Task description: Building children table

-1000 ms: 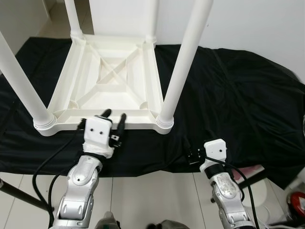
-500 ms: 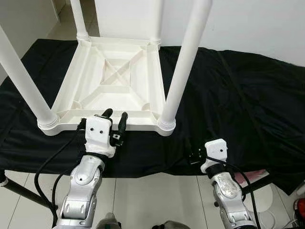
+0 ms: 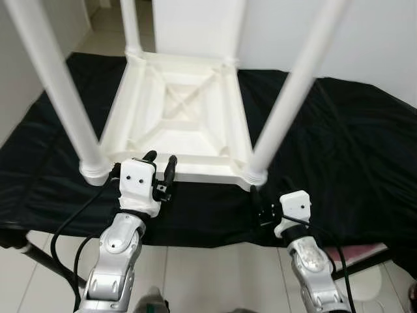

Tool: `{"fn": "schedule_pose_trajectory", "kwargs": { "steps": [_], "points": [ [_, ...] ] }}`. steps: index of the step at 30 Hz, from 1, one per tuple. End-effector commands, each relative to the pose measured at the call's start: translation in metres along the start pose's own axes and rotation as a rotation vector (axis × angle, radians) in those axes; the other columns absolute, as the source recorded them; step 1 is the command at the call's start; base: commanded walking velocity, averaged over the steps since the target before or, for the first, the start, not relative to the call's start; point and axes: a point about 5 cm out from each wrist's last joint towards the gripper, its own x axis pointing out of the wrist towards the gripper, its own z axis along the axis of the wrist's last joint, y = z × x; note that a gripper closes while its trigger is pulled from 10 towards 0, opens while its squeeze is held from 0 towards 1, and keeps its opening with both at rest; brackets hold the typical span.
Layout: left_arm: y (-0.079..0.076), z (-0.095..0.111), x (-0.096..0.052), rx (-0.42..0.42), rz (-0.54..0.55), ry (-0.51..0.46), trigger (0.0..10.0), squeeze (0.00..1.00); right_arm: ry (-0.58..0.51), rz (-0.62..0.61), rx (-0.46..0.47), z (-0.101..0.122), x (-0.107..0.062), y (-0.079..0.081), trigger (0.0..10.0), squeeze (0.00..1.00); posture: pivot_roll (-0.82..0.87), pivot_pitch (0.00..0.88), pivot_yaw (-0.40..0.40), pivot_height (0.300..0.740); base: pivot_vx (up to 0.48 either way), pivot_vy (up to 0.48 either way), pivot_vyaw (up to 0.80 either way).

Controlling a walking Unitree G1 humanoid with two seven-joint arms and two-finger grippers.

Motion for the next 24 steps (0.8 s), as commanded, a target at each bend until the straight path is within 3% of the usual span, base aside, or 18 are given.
{"fn": "schedule_pose_trajectory", "kwargs": {
  "steps": [1,5,16,22,23,24],
  "points": [
    [-0.009,-0.001,0.000,-0.003,-0.026,0.000,10.0,0.00,0.020,-0.016,-0.027,-0.004,-0.004,-0.007,10.0,0.00,0.08,0.016,-0.057,0.740,0.000,0.000,0.00],
    [-0.010,0.000,0.001,0.041,-0.042,-0.006,10.0,0.00,0.018,-0.018,-0.026,-0.004,-0.003,-0.007,10.0,0.00,0.08,0.016,-0.056,0.740,0.000,0.000,0.00],
    [-0.012,0.000,0.001,0.055,-0.063,-0.012,10.0,0.00,0.011,-0.033,-0.027,-0.003,-0.002,-0.008,10.0,0.00,0.08,0.018,-0.057,0.740,0.000,0.000,0.00],
    [-0.019,0.005,0.002,0.067,-0.139,-0.034,10.0,0.00,-0.028,-0.065,0.003,0.008,0.006,-0.013,10.0,0.00,0.08,0.019,-0.057,0.740,0.000,0.000,0.00],
    [-0.021,0.009,0.003,0.072,-0.180,-0.050,10.0,0.00,-0.053,-0.074,0.035,0.014,0.010,-0.015,10.0,1.00,0.08,0.019,-0.057,0.740,0.000,0.000,0.00],
    [-0.022,0.011,0.003,0.078,-0.198,-0.062,10.0,0.00,-0.065,-0.080,0.033,0.017,0.011,-0.017,10.0,1.00,0.08,0.019,-0.057,0.740,0.000,0.000,0.00]
  ]
}}
